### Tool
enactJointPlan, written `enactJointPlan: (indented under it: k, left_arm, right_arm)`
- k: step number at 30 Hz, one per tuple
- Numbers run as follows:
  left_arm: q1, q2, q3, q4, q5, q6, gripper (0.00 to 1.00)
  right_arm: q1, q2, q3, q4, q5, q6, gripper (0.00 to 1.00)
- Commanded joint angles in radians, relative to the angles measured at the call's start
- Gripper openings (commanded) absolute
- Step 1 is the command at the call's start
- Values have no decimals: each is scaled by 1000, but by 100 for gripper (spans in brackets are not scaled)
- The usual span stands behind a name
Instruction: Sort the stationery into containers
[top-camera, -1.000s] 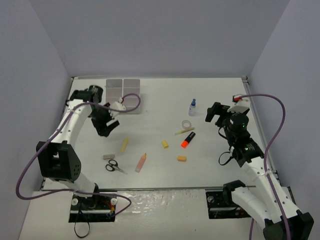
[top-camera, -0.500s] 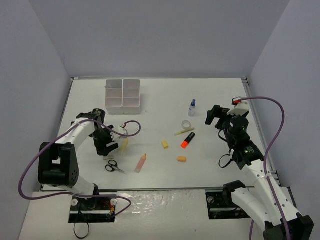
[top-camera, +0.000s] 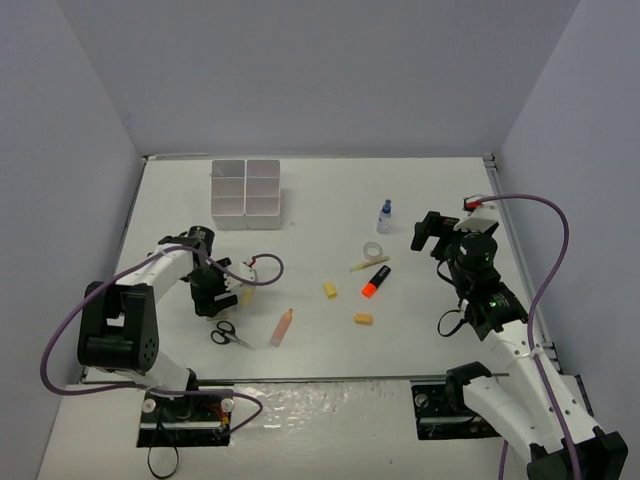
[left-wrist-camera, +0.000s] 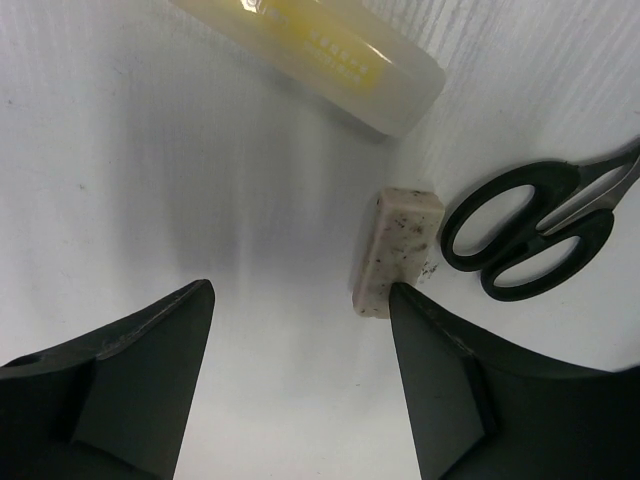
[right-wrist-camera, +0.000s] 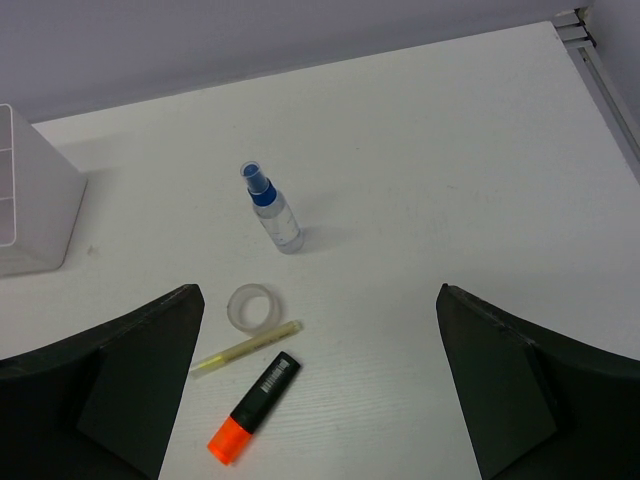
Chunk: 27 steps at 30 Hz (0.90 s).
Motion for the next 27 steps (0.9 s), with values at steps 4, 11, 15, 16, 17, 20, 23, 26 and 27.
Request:
enactJointPlan:
  k: [4, 11, 15, 16, 17, 20, 23, 26, 27]
  left_arm:
    - [-2, -88, 21, -126, 74, 106, 67]
    - [-2, -91, 41, -174, 91, 116, 67]
    - [-5, -77, -3, -101, 37, 91, 67]
    - [-7, -71, -14, -85, 24, 85, 67]
    - [-8, -66, -25, -68, 11, 78, 67]
    - [-12, -56, -48, -4, -27, 71, 67]
    - [-26, -45, -71, 58, -58, 52, 67]
    - [-61, -23, -92, 122, -89, 16, 67]
    - [-69, -17, -101, 143, -98, 5, 66]
  right_arm:
    - [4, 9, 32, 63, 30, -14, 100]
    - [4, 9, 33, 61, 26, -16, 100]
    - [4, 0, 29, 60, 32, -20, 100]
    - [4, -2, 28, 59, 33, -19, 100]
    - [4, -3, 27, 57, 35, -18, 100]
    - [4, -5, 26, 57, 35, -18, 100]
    - [5, -5, 24, 56, 37, -17, 100]
    - [4, -5, 25, 53, 40, -15, 100]
    - [4, -6, 25, 52, 41, -15, 100]
